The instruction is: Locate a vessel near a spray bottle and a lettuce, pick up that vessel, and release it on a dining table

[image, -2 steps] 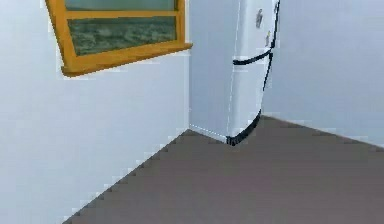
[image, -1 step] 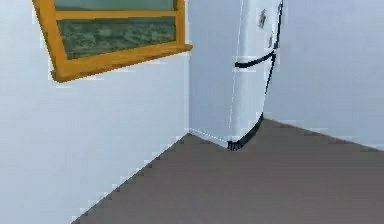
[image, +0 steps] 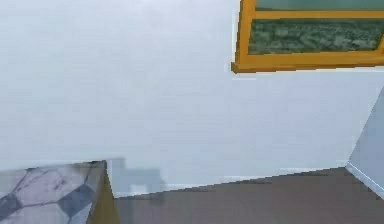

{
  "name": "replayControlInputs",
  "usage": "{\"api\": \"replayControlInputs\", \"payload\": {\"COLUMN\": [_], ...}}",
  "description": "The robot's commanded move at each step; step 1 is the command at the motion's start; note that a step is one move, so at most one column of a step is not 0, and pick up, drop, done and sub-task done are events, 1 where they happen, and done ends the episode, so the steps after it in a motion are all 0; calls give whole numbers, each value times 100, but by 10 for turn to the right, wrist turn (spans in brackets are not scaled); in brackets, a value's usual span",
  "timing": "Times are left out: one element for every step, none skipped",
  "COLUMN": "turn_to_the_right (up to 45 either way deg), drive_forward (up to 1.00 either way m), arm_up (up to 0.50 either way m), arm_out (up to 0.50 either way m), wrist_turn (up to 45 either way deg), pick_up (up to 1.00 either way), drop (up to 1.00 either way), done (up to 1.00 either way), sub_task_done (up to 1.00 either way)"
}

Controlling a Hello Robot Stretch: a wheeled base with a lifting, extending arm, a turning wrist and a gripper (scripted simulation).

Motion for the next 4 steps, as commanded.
{"api": "replayControlInputs", "payload": {"turn_to_the_right": [-90, 0, -420, 0], "drive_forward": [0, 75, 0, 20], "arm_up": [0, 0, 0, 0], "arm_out": [0, 0, 0, 0], "wrist_turn": [0, 0, 0, 0], "pick_up": [0, 0, 0, 0], "drop": [0, 0, 0, 0], "done": [0, 0, 0, 0], "sub_task_done": [0, 0, 0, 0]}}
